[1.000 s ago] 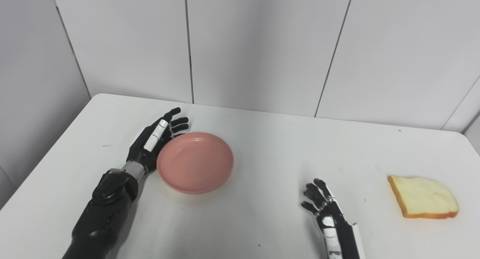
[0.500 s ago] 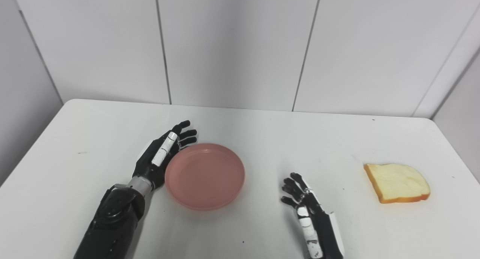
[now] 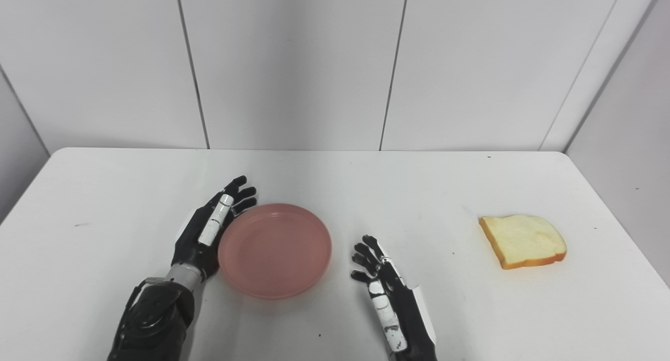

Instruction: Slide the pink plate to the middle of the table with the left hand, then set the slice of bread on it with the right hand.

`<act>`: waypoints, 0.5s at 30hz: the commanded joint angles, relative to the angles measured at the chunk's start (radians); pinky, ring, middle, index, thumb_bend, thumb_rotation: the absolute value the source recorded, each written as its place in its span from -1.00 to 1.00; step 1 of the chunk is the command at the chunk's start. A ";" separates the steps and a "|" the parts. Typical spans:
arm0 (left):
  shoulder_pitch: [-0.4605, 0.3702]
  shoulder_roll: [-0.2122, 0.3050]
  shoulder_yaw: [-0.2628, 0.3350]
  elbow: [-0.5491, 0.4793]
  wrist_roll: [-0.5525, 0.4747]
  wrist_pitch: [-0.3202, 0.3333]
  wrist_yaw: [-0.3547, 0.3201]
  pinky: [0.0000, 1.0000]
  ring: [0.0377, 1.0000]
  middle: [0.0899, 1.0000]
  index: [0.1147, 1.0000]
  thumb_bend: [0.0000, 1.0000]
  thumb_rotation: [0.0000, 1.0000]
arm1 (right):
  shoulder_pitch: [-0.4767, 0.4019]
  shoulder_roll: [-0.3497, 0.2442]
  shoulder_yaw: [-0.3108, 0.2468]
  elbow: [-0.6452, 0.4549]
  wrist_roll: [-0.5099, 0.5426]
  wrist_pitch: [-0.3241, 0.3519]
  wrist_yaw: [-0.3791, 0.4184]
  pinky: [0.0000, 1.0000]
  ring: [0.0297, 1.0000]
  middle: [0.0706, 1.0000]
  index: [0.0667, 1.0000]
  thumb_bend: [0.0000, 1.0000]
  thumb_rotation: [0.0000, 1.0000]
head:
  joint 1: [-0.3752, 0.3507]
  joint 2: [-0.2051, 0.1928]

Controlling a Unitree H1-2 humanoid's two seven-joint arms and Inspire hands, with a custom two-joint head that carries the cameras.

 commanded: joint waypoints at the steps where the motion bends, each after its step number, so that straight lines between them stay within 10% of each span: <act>1: 0.010 -0.009 0.018 -0.021 -0.006 0.029 0.027 0.78 0.71 0.66 0.63 0.48 0.50 | 0.089 0.052 0.033 0.013 -0.002 0.013 -0.010 0.62 0.73 0.74 0.84 0.49 0.92 | -0.010 0.004; 15: 0.029 -0.023 0.084 -0.016 -0.071 -0.024 0.020 0.91 0.71 0.66 0.64 0.63 0.42 | 0.060 0.031 0.033 -0.002 -0.217 -0.032 -0.134 0.54 0.71 0.79 0.84 0.49 0.68 | -0.171 -0.025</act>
